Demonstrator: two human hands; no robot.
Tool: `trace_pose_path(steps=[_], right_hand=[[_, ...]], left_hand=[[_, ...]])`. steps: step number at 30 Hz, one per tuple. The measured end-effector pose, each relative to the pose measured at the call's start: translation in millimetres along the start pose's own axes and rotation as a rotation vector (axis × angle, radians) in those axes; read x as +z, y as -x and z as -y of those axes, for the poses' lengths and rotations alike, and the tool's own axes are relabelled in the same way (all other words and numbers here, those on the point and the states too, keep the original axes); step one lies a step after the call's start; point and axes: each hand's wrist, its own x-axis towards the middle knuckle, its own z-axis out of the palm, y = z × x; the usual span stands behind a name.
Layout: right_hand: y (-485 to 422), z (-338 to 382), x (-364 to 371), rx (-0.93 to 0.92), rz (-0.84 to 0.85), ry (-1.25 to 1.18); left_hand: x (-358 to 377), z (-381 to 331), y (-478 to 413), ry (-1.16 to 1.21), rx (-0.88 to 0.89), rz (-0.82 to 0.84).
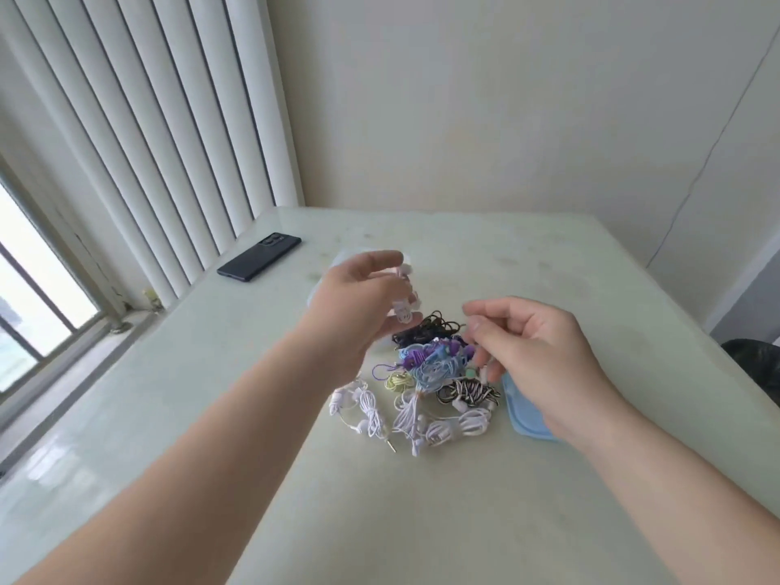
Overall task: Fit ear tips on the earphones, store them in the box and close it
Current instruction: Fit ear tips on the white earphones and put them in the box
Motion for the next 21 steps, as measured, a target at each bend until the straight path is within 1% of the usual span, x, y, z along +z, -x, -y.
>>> trace_pose_path(steps=[4, 6, 10, 14, 16, 19, 21], right_hand=[[-20.4, 14.8, 20.2, -0.012, 0.080, 0.036], [-26.4, 17.8, 28.2, -0.009, 0.107, 0.045], [-33.7, 18.4, 35.3, -0.003, 0.110, 0.063], [-36.1, 15.0, 28.4, 0.002, 0.087, 0.091], [-35.8, 11.8, 23.3, -0.006, 0.069, 0.093], [-32.5, 9.2, 18.1, 0.000, 0.066, 0.107], [-27.5, 7.2, 17.0, 0.013, 0.092, 0.122]], left_hand=[[-29.2, -20.8, -43.1, -0.717, 0.117, -0.079], [-35.2, -18.2, -62.0, -0.907, 0.102, -0.053], [-29.9, -2.1, -83.5, -0.987, 0.055, 0.017], [-32.8, 1.2, -91.2, -1.060, 0.083, 0.012], [-37.1, -3.6, -87.4, -1.129, 0.162, 0.001], [-38.9, -17.9, -62.2, -1.254, 0.359, -0.019], [-36.9, -25.4, -36.7, -1.262, 0.463, 0.019]])
